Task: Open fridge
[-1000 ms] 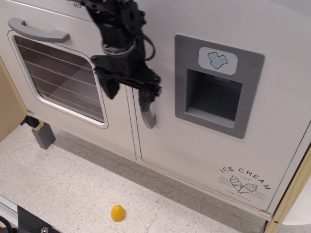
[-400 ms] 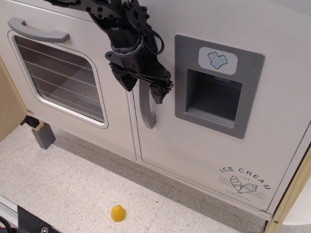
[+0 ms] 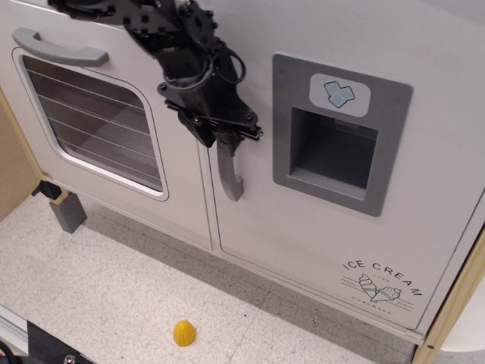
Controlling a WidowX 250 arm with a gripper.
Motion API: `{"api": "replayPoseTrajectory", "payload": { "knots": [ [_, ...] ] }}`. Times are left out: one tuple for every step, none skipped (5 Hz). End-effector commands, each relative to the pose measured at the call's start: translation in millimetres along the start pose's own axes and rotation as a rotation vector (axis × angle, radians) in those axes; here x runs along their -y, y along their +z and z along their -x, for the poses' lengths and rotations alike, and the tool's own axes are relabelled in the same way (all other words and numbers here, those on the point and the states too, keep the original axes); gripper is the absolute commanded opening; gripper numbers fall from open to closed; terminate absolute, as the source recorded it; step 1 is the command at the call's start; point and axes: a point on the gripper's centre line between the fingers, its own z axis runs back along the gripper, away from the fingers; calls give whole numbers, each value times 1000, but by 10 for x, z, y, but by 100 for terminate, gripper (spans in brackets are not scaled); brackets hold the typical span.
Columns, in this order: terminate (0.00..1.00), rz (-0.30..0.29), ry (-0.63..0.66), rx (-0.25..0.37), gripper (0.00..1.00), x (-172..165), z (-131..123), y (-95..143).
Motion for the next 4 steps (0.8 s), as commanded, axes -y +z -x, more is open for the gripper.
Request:
{"api": "replayPoseTrajectory", "payload": {
  "knots": [
    [0, 2, -41, 35, 0, 18, 102, 161],
    [0, 17, -66, 13, 0, 67, 289, 259],
    [0, 29, -95, 9, 0, 119, 503, 372],
    [0, 37, -135, -37, 100, 147, 753, 526]
  ]
}}
